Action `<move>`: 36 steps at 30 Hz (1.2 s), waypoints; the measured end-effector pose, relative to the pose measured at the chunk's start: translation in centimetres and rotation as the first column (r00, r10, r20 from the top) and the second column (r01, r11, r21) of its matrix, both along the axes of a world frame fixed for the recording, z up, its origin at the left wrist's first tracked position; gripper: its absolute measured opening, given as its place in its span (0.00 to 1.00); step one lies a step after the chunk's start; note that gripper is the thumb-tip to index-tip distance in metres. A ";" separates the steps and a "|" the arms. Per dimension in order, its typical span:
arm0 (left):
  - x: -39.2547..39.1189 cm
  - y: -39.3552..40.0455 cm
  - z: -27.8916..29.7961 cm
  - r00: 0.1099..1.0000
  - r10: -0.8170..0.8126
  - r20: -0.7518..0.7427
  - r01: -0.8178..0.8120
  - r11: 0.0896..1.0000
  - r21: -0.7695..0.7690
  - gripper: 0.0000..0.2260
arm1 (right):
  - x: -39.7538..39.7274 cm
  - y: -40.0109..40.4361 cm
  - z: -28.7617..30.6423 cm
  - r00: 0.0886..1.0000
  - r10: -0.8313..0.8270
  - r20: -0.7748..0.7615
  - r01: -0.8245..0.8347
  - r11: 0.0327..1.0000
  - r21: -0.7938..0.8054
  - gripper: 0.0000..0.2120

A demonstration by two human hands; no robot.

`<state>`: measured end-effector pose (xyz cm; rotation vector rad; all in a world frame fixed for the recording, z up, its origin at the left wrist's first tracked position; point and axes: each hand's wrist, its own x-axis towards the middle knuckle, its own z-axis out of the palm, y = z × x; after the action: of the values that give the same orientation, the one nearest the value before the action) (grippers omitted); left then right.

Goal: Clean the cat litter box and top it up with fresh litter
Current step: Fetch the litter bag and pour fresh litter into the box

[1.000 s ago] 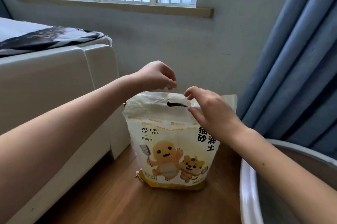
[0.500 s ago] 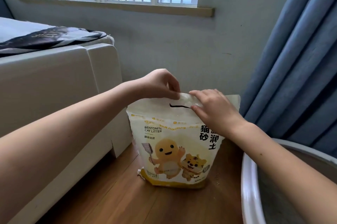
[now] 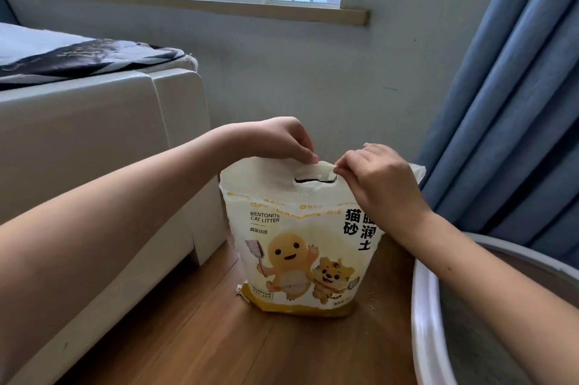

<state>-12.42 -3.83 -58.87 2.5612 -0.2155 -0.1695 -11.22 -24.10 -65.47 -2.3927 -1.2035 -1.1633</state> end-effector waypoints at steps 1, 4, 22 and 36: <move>0.1 -0.1 -0.1 0.999 0.012 0.039 -0.012 1.000 0.014 0.12 | -0.1 -0.1 -0.1 0.999 -0.007 0.032 0.007 1.000 -0.008 0.05; 0.6 -0.6 -0.5 0.983 0.043 0.177 -0.063 0.992 0.106 0.13 | -0.3 -0.4 0.0 0.997 0.022 0.075 -0.020 0.999 -0.026 0.05; 0.3 2.5 0.3 0.827 0.238 0.508 -0.147 0.966 -0.214 0.09 | -3.8 -1.3 3.4 0.931 0.186 -0.315 -0.257 0.945 -0.202 0.09; -6.4 10.4 -13.2 0.956 0.293 -0.008 -0.204 0.647 -0.735 0.35 | -3.4 0.5 3.2 0.950 0.049 -0.307 -0.118 0.970 -0.212 0.07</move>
<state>-18.79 6.55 -72.08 1.7554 0.0401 0.1518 -14.63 -23.57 -62.23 -2.5334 -1.3795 -0.6321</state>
